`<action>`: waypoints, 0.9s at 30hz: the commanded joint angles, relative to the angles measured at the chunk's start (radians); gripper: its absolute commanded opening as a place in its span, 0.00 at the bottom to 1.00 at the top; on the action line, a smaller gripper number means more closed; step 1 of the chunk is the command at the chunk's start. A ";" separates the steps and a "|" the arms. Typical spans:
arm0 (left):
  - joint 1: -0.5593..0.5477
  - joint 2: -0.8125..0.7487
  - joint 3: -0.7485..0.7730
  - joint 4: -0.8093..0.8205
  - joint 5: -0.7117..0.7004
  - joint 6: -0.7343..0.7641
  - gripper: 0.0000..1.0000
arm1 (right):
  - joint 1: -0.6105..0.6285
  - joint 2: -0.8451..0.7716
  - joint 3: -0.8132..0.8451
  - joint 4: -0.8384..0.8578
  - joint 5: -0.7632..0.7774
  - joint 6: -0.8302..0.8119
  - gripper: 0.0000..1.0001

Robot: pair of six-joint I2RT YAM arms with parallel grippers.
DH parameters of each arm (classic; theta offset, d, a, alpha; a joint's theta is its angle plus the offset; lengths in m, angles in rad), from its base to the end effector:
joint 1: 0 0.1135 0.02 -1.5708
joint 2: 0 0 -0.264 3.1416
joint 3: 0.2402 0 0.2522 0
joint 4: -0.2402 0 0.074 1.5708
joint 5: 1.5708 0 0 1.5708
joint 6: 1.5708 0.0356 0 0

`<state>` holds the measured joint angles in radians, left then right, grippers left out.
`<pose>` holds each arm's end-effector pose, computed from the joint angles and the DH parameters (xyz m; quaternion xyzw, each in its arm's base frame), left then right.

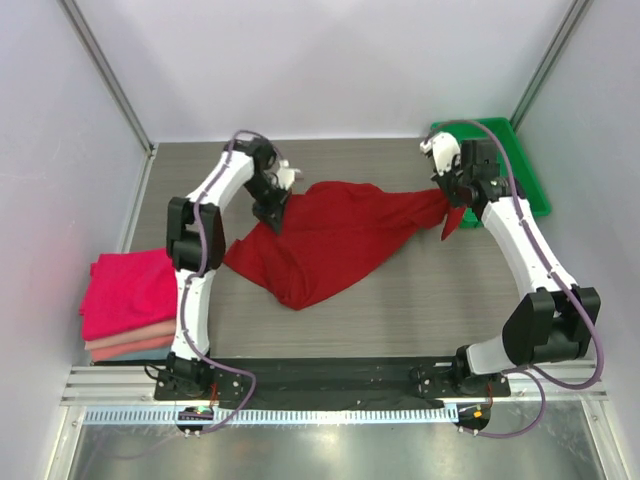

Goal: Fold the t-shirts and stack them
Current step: Flatten the tshirt out

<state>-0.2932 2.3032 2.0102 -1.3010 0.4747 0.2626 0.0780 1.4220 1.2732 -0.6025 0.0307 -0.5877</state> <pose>0.4222 -0.1445 0.1909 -0.2640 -0.9354 0.2349 0.0149 0.3112 0.0232 0.3228 -0.2939 0.8688 -0.1140 0.3819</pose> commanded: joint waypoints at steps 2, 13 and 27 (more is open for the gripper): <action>0.104 -0.201 0.255 -0.129 0.021 0.072 0.00 | -0.015 0.049 0.222 0.084 0.037 0.078 0.01; 0.126 -0.617 0.274 0.143 -0.188 0.109 0.00 | -0.014 0.209 0.730 0.106 -0.017 0.129 0.01; 0.126 -0.964 0.168 0.396 -0.295 0.093 0.00 | -0.012 -0.174 0.649 0.158 -0.195 0.039 0.01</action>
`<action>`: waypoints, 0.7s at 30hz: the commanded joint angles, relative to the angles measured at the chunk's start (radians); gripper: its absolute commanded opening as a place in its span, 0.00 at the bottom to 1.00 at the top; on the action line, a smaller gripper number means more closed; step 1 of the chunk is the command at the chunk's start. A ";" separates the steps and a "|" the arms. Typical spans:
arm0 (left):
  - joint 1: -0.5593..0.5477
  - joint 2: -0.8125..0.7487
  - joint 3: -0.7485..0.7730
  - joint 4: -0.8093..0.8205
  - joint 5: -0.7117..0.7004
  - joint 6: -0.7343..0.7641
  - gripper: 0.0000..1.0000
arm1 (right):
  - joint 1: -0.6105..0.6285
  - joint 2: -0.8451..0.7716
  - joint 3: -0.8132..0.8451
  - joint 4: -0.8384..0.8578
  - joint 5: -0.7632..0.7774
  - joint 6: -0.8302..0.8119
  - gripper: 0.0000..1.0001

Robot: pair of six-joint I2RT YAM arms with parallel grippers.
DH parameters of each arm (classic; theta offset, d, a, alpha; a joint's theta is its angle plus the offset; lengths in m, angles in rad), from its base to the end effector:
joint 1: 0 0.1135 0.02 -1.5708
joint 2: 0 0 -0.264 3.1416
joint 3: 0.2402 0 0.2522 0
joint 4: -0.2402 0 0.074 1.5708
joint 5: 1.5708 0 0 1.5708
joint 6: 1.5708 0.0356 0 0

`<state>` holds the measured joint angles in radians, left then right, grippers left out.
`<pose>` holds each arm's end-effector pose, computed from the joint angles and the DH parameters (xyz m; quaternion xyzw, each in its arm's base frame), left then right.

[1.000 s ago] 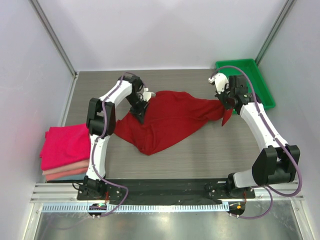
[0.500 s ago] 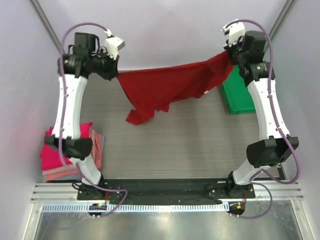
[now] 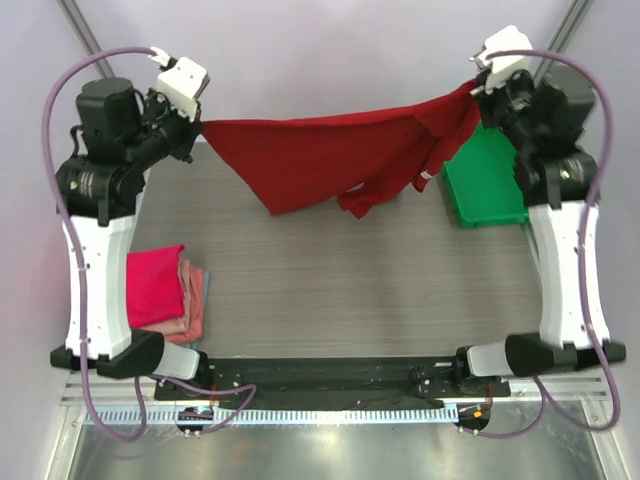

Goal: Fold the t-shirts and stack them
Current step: Flatten the tshirt out

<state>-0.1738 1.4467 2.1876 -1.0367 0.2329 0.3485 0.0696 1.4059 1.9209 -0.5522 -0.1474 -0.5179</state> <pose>0.2266 -0.0481 0.5534 0.2729 0.7532 -0.0414 0.5970 0.2684 0.0240 0.5427 -0.2568 0.6726 -0.1021 0.6864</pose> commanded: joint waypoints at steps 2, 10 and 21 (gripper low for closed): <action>0.007 -0.160 -0.012 0.145 -0.058 0.006 0.00 | -0.004 -0.215 -0.013 0.112 -0.017 -0.033 0.01; 0.007 -0.304 0.029 0.250 -0.075 0.017 0.00 | -0.007 -0.448 -0.062 0.121 -0.092 -0.018 0.01; 0.007 -0.299 -0.080 0.357 -0.095 0.101 0.00 | -0.005 -0.472 -0.161 0.130 -0.098 -0.048 0.01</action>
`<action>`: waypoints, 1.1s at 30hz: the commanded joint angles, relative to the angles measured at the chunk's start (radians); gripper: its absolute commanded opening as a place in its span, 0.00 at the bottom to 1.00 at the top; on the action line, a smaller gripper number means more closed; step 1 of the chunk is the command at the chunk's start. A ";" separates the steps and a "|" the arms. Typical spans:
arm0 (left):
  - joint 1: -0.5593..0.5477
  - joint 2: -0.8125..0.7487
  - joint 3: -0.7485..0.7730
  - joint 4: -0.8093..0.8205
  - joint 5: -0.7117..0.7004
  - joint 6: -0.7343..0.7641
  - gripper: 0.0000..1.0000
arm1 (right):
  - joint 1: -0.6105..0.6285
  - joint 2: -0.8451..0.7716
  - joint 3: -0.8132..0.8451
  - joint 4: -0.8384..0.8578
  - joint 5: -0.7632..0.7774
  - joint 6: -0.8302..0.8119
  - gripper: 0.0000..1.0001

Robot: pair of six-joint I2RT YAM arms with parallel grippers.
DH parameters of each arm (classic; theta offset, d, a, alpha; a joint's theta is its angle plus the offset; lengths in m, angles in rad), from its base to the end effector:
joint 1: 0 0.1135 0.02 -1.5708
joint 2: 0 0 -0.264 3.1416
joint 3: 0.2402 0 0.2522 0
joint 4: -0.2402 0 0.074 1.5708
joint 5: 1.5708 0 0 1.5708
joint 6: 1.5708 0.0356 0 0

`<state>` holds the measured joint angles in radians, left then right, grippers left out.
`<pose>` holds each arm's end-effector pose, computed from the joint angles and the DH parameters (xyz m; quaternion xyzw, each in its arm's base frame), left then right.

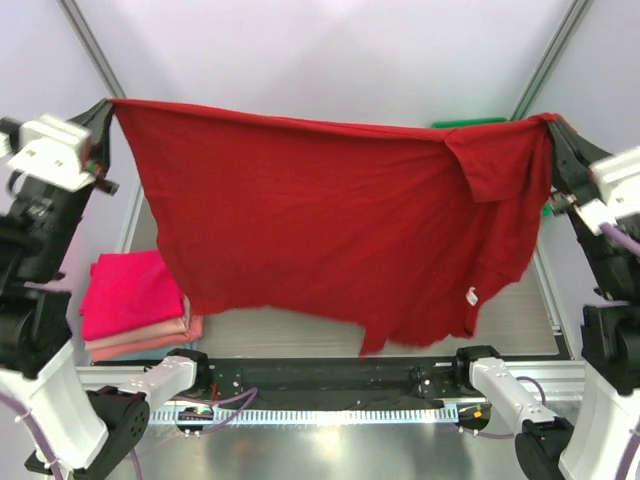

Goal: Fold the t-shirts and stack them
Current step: Flatten the tshirt out

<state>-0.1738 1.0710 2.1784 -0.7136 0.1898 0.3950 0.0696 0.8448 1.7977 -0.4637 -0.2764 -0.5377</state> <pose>0.0480 -0.0152 0.6330 0.2307 0.5083 0.0391 0.8288 0.0325 0.0120 0.5962 -0.2652 0.4513 -0.1279 0.8424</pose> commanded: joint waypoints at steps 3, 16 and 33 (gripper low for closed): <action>0.007 0.110 -0.199 0.036 -0.049 0.073 0.00 | -0.005 0.173 -0.093 0.063 0.017 -0.047 0.01; 0.007 0.426 -0.680 0.163 -0.023 0.134 0.00 | 0.030 0.615 -0.385 0.132 -0.142 -0.060 0.02; 0.003 1.179 -0.071 0.244 -0.294 0.097 0.00 | 0.038 1.522 0.393 0.102 0.032 0.042 0.27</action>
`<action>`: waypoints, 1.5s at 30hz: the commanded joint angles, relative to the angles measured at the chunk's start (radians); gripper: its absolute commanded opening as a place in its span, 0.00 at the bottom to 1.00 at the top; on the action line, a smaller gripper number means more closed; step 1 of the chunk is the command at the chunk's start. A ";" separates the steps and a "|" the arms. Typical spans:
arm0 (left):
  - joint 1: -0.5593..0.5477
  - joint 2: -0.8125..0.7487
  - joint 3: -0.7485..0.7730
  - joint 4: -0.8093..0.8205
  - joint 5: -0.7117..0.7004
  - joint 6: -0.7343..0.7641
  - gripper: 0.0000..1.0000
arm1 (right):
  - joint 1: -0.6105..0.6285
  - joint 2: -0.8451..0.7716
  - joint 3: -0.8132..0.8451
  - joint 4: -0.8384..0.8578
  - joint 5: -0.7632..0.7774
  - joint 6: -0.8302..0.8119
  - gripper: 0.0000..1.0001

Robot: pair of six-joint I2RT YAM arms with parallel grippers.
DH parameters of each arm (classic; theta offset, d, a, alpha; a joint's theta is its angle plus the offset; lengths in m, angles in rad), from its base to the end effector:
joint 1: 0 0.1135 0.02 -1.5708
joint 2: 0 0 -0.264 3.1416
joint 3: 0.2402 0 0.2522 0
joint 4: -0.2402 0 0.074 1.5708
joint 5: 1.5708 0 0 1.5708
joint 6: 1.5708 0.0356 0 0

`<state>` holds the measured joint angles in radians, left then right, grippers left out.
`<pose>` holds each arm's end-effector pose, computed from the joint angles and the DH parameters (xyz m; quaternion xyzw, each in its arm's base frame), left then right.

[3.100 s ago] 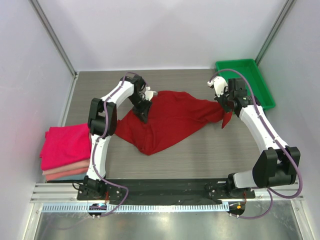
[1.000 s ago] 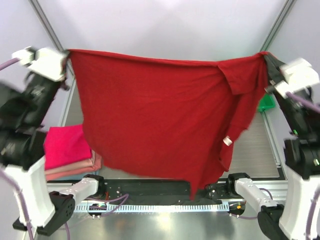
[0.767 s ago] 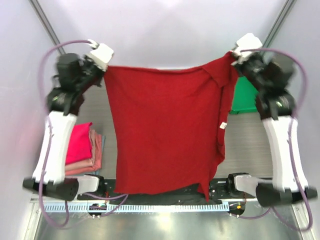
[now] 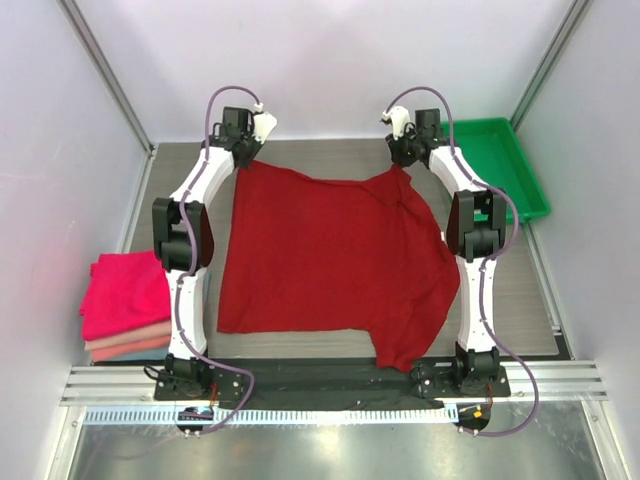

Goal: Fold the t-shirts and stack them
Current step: Flatten the tshirt out

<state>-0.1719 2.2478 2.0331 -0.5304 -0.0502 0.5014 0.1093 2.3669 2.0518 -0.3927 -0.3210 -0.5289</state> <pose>0.5107 -0.0869 0.2514 0.2930 0.8676 0.0885 0.3919 0.5376 0.0703 0.2092 -0.3448 0.8304 0.0560 0.4340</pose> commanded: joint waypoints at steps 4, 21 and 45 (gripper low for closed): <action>0.002 0.004 0.079 0.063 -0.072 -0.014 0.00 | -0.039 -0.056 0.157 0.034 0.100 0.052 0.34; -0.052 -0.059 0.018 0.015 -0.063 -0.037 0.00 | -0.134 -0.200 -0.070 -0.517 -0.369 0.015 0.42; -0.060 -0.022 0.036 0.000 -0.063 -0.047 0.00 | -0.122 -0.035 0.013 -0.517 -0.336 0.032 0.39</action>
<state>-0.2333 2.2623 2.0491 -0.5373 -0.1123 0.4706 -0.0193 2.3219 2.0132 -0.9318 -0.6567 -0.5167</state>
